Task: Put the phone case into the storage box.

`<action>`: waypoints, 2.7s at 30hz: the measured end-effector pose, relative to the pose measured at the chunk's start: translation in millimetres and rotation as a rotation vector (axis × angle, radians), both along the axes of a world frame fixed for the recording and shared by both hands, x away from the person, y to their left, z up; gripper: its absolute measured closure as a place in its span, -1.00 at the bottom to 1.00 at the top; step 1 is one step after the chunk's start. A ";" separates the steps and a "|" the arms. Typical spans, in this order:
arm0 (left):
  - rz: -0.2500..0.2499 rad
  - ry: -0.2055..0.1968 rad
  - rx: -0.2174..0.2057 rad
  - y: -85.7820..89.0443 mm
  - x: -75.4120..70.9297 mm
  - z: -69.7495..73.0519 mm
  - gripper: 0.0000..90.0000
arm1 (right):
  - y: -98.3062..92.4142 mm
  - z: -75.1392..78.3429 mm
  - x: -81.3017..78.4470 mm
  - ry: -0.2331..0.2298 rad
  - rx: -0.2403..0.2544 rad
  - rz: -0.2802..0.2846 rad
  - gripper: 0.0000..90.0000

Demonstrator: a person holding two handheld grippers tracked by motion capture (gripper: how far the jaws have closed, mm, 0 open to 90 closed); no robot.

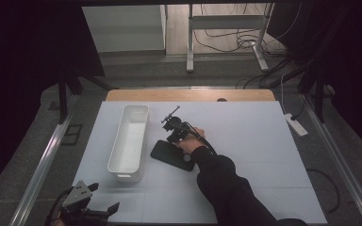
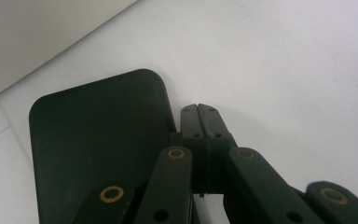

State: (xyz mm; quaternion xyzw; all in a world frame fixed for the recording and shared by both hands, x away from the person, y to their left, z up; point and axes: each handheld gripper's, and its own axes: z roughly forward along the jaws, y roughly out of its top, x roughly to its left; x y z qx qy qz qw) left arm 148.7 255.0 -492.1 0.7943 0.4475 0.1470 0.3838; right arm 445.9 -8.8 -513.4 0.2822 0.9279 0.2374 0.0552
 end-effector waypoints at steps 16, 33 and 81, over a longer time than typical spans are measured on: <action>0.002 0.004 0.003 -0.7 0.4 -0.2 -0.99 | -1.8 0.1 -27.7 0.019 -0.003 0.077 1.00; 0.002 0.004 0.005 -1.1 0.4 -0.2 -0.99 | 16.6 -2.9 -46.8 0.026 0.033 0.124 1.00; 0.011 0.019 0.010 -2.2 2.2 -0.7 -0.98 | -34.2 5.5 -144.2 0.061 -0.006 0.250 0.98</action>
